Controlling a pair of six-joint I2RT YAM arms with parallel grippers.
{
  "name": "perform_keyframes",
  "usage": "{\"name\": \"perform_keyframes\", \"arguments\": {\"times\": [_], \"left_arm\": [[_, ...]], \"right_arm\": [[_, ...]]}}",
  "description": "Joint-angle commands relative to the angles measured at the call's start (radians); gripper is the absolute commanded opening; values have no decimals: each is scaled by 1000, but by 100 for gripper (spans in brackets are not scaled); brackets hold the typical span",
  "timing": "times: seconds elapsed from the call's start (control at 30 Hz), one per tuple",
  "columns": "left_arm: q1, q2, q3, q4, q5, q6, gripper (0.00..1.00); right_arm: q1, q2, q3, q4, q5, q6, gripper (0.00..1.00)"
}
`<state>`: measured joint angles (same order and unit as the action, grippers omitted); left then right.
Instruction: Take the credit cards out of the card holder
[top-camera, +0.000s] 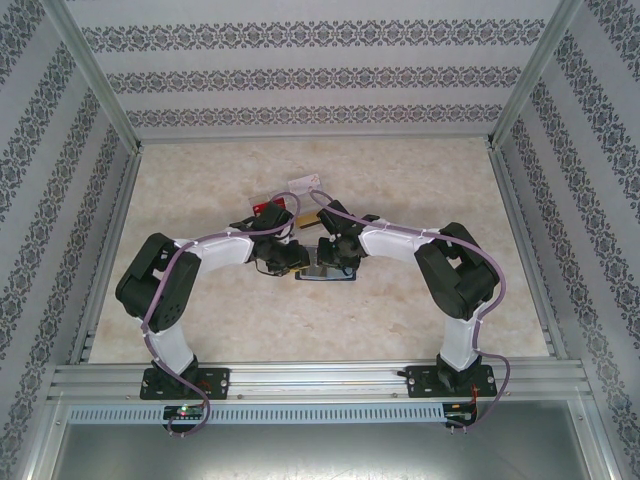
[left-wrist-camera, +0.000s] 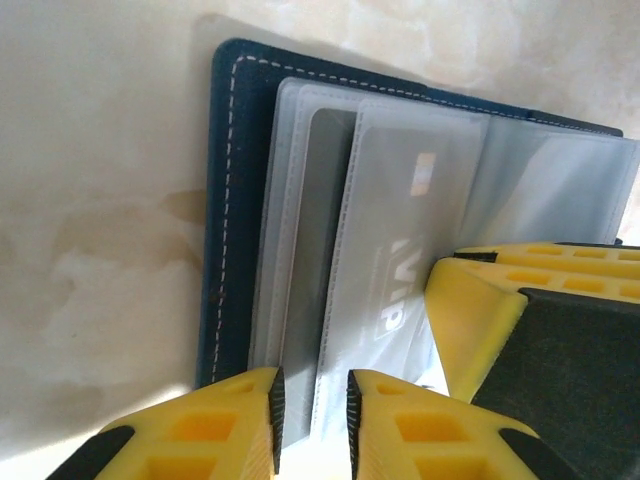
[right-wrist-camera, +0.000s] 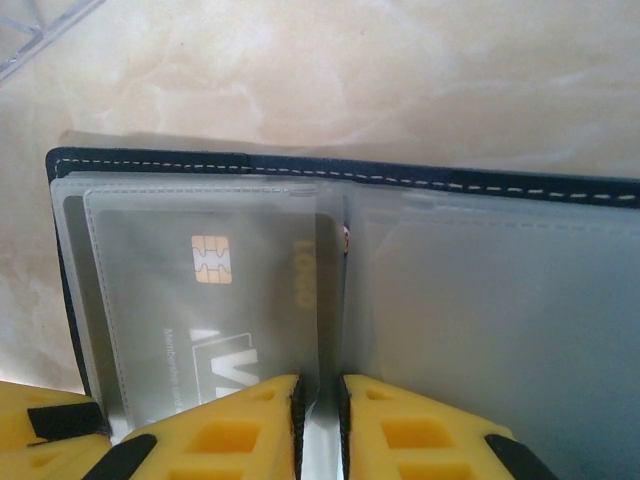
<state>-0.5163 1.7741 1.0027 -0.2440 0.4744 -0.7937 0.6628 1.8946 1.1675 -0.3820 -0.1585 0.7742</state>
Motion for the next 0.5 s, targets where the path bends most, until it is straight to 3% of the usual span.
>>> {"name": "perform_keyframes", "arguments": {"times": [0.0,0.47], "left_arm": [[-10,14,11,36,26,9,24],[-12,67,52,-29,44,48,27]], "right_arm": [[-5,27,-26,-3,2,-8,20],[-5,31,-45,19,-18,5,20]]}}
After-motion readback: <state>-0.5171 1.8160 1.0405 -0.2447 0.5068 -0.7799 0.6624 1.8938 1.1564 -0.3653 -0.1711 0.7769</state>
